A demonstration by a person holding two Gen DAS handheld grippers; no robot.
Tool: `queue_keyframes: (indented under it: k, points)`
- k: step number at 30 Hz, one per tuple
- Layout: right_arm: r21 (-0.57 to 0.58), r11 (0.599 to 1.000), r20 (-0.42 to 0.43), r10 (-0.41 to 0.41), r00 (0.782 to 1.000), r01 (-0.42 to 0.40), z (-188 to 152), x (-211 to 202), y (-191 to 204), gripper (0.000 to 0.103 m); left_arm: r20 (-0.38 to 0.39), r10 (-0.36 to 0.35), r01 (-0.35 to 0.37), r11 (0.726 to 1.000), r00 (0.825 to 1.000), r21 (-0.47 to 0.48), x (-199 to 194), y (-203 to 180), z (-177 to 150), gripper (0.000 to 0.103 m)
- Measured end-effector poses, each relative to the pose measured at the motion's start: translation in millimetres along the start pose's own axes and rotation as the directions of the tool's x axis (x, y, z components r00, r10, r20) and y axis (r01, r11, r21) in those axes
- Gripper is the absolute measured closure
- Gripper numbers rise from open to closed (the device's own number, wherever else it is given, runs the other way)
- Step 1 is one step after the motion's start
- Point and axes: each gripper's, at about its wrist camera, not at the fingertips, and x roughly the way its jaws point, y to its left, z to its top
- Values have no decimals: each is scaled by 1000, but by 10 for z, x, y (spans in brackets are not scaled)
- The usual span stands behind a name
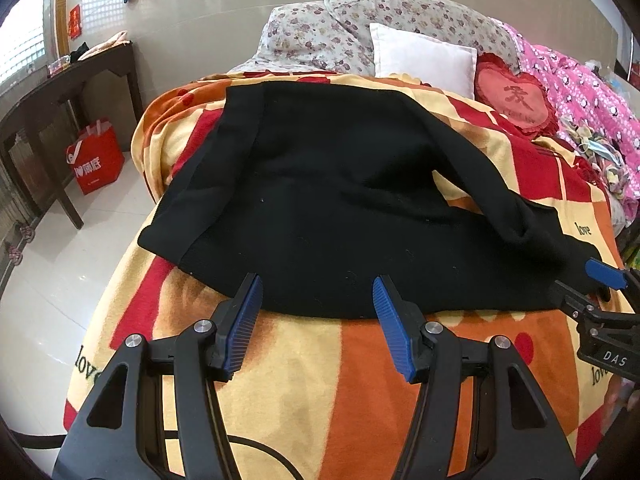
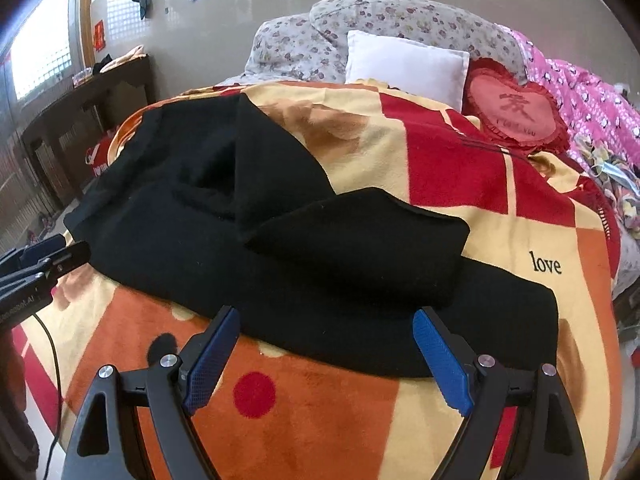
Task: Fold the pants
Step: 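Position both grippers open at the waistband edge of the black pants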
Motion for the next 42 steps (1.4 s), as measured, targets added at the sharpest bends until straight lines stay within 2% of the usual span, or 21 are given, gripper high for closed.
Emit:
queue_keyframes:
  k: [12, 18, 28, 42]
  points:
    - [9, 1000, -17, 3, 1000, -3, -21, 64, -65, 15, -23, -21, 21, 1000, 1000, -13, 42, -5, 20, 46]
    - [48, 998, -21, 41, 999, -40, -10, 81, -163, 15, -29, -15, 14, 1000, 999, -22, 85, 23, 32, 46]
    - [24, 999, -33, 42, 999, -41, -9, 133, -87, 15, -35, -9, 8, 1000, 999, -24, 123, 33, 30, 46]
    - [49, 994, -39, 102, 994, -100, -16, 169, -69, 15, -41, -8, 6, 999, 999, -37, 132, 66, 16, 46]
